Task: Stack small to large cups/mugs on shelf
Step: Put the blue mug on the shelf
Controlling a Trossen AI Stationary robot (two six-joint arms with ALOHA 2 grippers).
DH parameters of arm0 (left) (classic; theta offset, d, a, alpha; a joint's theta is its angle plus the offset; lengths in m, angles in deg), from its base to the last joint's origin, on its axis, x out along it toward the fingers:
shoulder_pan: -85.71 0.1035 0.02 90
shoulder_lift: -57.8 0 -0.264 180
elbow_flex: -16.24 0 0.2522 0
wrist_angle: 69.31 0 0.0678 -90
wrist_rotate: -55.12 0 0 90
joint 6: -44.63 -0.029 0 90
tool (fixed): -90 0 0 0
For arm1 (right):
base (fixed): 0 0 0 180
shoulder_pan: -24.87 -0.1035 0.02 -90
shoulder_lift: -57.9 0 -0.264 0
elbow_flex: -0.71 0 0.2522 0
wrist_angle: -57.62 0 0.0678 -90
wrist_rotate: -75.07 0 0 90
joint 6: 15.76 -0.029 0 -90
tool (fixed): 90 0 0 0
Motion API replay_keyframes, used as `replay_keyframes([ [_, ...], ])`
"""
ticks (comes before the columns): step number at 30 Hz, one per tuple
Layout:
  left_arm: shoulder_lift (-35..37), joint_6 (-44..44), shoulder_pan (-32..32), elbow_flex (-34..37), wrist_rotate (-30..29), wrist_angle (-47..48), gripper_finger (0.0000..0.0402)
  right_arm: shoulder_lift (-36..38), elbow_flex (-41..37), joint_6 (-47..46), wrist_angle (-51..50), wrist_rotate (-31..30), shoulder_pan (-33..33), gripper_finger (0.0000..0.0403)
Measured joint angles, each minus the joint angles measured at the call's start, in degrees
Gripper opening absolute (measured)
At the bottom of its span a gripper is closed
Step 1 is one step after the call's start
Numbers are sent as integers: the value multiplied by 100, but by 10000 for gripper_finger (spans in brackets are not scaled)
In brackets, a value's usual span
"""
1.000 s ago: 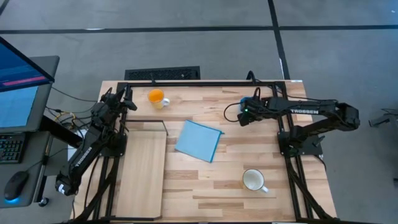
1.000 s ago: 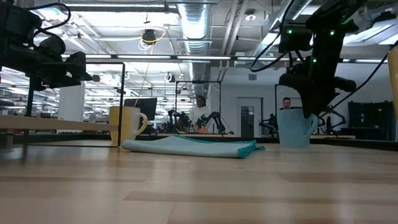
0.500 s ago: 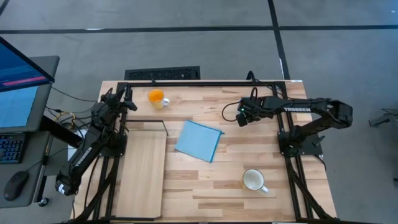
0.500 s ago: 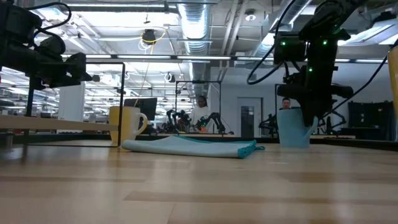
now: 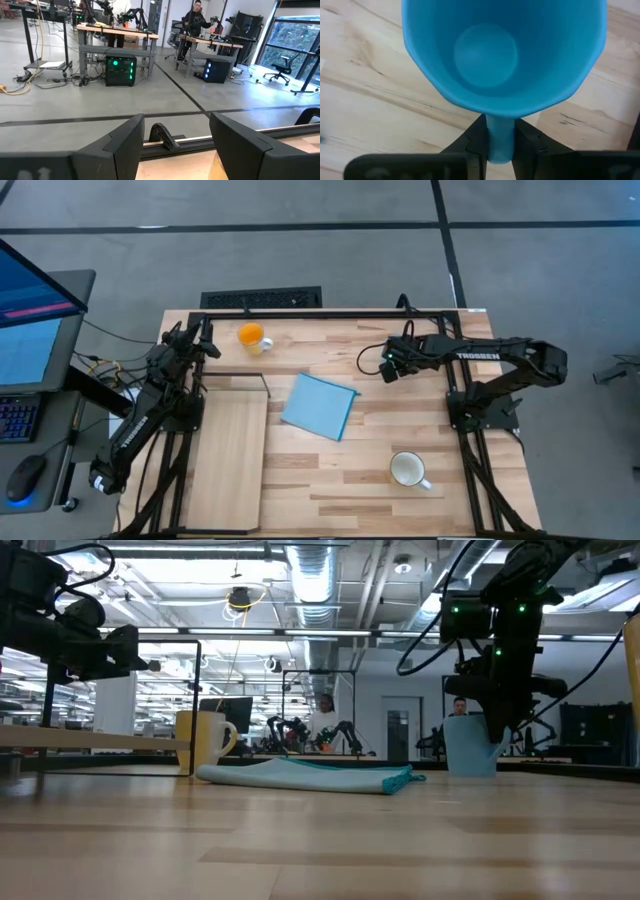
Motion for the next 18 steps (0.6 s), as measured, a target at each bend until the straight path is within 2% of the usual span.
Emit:
replay_keyframes([
  [12, 0, 1, 0, 0, 0, 0, 217, 3, 13, 234, -4, -1, -2, 58],
  [18, 0, 2, 0, 0, 0, 0, 217, 2, 283, 254, -11, 52, -19, 62],
])
